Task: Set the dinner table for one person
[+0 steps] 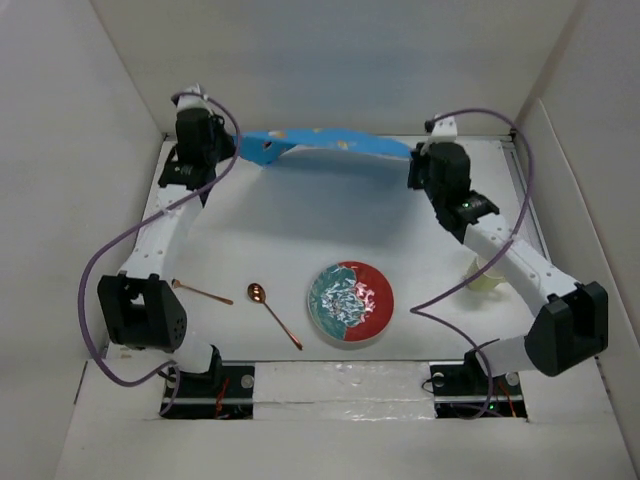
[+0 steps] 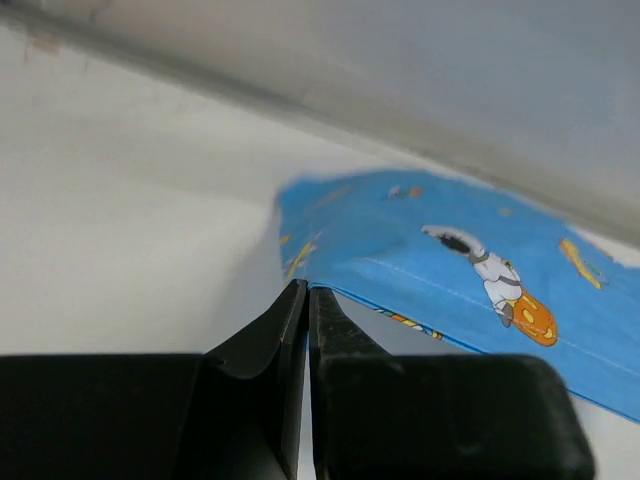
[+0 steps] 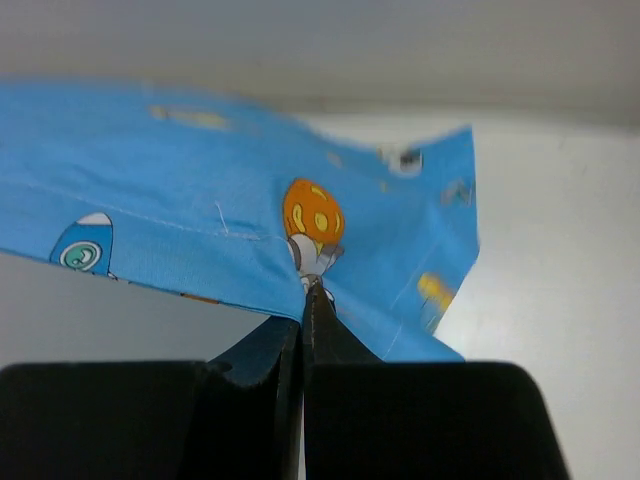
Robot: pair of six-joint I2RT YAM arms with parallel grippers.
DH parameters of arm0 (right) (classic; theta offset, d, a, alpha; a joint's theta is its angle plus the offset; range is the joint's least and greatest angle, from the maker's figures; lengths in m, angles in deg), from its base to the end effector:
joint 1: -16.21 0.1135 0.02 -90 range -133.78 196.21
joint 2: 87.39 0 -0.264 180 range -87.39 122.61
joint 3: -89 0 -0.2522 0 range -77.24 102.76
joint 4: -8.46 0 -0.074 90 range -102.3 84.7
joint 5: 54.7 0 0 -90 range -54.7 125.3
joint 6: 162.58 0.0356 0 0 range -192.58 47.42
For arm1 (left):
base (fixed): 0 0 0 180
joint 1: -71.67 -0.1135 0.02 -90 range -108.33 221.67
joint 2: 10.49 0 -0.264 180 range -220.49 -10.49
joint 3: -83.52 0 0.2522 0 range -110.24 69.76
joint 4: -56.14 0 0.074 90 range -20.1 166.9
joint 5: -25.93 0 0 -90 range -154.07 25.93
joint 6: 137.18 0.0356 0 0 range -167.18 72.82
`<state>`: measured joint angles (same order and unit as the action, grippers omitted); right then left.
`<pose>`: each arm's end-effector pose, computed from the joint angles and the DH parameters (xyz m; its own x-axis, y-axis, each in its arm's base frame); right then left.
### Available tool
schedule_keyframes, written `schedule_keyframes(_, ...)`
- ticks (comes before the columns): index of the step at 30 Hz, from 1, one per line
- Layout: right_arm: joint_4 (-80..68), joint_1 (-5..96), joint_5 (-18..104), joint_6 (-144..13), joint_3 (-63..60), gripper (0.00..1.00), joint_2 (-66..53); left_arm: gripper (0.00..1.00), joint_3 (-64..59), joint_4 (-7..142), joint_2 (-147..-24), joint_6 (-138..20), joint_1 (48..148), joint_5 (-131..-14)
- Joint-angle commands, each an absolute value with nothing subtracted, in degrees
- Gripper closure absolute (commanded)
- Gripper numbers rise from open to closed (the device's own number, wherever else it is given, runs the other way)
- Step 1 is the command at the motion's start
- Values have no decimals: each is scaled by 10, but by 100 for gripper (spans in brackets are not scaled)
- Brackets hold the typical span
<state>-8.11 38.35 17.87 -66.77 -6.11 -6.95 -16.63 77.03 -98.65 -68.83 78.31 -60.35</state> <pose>0.3126 0.1157 0.3707 -0.2024 0.0219 -0.9791 -0.0682 0.9970 0.0364 0.3642 -0.0401 0.4128 -0.1619 -0.3518 -0.9220 -0.0086 0.9348 -0.3552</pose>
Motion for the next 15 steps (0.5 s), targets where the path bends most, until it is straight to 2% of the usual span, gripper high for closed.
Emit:
schedule_keyframes(1,-96,393,206,-634,-168,100,-52,100,-11,705,-965,-677,774,-576)
schedule_keyframes(7,-192,393,229,-599,-154,100,43,100,132,709,-976,-675,779,-597)
schedule_keyframes(15,-222,393,245,-580,-178,100,63,100,168,761,-1003,-676,798,-613)
